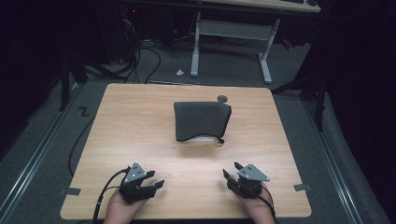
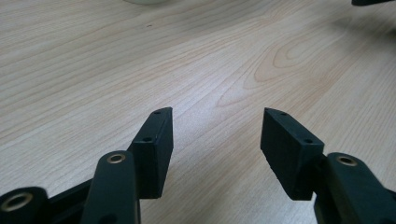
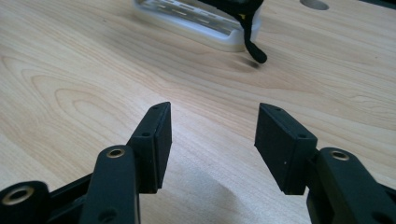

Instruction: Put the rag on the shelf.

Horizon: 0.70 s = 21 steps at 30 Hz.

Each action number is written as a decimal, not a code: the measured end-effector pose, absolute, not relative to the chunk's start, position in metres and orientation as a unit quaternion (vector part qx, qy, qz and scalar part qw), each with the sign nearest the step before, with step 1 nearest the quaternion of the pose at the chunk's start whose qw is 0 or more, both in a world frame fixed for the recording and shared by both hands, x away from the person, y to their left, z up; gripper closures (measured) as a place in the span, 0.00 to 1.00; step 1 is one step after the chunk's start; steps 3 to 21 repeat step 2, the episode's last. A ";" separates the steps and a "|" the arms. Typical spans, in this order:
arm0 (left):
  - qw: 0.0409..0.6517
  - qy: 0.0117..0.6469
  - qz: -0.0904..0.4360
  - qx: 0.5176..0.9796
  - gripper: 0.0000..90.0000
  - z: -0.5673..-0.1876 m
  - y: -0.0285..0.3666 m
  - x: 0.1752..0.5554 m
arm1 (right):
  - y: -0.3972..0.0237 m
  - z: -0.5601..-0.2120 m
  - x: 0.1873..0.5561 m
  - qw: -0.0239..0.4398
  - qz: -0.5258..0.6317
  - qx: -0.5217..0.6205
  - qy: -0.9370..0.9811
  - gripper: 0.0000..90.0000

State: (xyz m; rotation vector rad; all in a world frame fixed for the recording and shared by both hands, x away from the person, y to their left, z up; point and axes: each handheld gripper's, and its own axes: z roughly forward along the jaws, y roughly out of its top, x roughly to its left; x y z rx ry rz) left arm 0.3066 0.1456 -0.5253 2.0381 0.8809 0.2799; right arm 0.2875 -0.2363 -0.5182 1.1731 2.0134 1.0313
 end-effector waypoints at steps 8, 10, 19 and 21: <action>0.437 0.358 0.111 0.817 0.49 -0.525 0.150 0.306 | -0.237 -0.519 0.288 0.294 0.385 0.439 0.757 0.52; 0.437 0.358 0.111 0.817 0.49 -0.525 0.150 0.306 | -0.237 -0.519 0.288 0.294 0.385 0.439 0.757 0.52; 0.437 0.358 0.111 0.817 0.49 -0.525 0.150 0.306 | -0.237 -0.519 0.288 0.294 0.385 0.439 0.757 0.52; 0.437 0.358 0.111 0.817 0.49 -0.525 0.150 0.306 | -0.237 -0.519 0.288 0.294 0.385 0.439 0.757 0.52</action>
